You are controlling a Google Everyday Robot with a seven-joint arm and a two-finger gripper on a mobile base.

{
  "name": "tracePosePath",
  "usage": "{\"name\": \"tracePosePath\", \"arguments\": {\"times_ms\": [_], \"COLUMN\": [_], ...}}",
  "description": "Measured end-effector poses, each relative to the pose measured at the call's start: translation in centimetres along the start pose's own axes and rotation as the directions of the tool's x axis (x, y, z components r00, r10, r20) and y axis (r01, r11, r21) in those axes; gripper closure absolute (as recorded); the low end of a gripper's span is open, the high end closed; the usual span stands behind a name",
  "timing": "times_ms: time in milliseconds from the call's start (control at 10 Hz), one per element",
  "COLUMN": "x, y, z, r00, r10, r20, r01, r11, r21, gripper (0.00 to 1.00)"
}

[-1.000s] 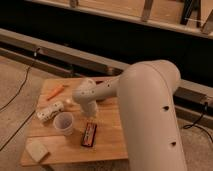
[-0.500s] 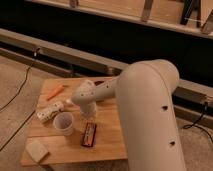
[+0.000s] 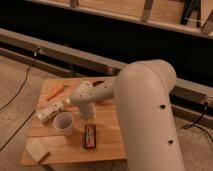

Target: Push the eraser across the table

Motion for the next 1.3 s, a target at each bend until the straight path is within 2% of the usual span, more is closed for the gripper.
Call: {"name": "tracePosePath", "arguments": {"times_ms": [400,500,600,700,800,900,1100,1300], "x": [5.0,7.6,9.3,9.9,9.5,8.6,5.1,2.9], "y": [0.1,0.0,-0.2,-0.4,-0.6,-0.5,0.5,1.2], "z": [-2.3,-2.4,-2.1,-2.0,-2.2,-2.5,-4.2,-4.8], "r00": [0.99,0.987,0.988,0.99,0.995,0.997,0.999,0.997], "r10": [-0.112,-0.113,-0.088,-0.068,-0.033,-0.027,-0.042,-0.056], "r20": [-0.081,-0.112,-0.125,-0.127,-0.097,-0.073,0.017,0.062], "r01": [0.113,0.113,0.087,0.067,0.033,0.028,0.041,0.054], "r11": [0.994,0.994,0.996,0.998,0.999,1.0,0.999,0.998], "r21": [0.002,-0.007,-0.01,-0.007,-0.003,0.002,0.012,0.019], "gripper": [1.0,1.0,1.0,1.0,1.0,1.0,1.0,1.0]}}
